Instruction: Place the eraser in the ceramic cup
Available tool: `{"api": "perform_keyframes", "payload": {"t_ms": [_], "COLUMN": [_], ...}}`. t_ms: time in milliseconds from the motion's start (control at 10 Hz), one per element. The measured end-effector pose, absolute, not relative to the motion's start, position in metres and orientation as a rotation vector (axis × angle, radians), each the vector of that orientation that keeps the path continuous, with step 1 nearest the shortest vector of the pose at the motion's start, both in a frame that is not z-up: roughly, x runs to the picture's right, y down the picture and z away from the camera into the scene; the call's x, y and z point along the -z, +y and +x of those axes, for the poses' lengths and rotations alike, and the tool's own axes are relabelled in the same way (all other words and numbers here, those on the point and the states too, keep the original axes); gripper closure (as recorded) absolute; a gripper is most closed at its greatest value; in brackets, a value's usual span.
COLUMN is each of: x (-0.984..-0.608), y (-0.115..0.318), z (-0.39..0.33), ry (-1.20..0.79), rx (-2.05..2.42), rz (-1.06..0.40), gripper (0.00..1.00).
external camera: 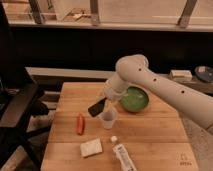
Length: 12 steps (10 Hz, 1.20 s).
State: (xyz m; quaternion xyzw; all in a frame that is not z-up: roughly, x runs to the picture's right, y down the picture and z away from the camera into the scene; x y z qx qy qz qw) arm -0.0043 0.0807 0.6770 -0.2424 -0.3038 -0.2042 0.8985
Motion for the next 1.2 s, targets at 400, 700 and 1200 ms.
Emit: {"api": "perform_keyframes", "payload": {"t_ms": [400,700,1200], "x": [-0.681,-0.695,-0.714], "y": [0.103,0.096,0.099], "z": [0.007,0.019,0.024], "ry": [-0.605,-0.585,-0.605], "rx": [0.347,0.329,0.289], "rz": [-0.529,-0.531,-0.541], "gripper": [0.72,0.41,0.2]}}
